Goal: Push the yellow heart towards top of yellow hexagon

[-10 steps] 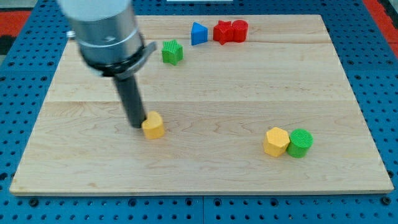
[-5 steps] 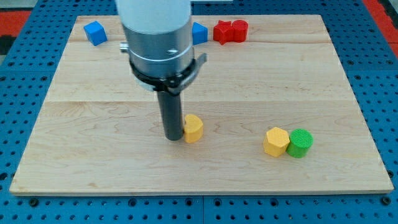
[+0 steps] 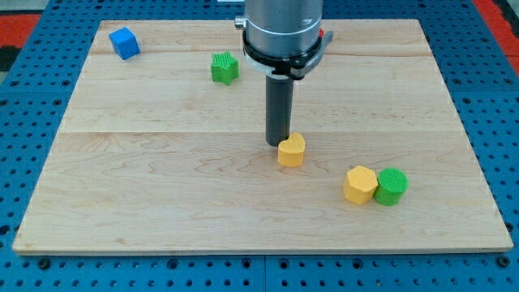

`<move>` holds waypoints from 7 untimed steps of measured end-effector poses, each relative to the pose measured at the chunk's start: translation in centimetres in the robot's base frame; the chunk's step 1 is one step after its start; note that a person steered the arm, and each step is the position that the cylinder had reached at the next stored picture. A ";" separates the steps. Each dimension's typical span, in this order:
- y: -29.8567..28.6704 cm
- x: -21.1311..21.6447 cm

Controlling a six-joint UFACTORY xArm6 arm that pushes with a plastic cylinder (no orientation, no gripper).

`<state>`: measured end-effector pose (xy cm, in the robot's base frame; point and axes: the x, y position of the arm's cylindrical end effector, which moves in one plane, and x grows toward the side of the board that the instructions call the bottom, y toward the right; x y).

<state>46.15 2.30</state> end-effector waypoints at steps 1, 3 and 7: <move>0.0 2.3; 2.4 5.6; -6.1 -1.6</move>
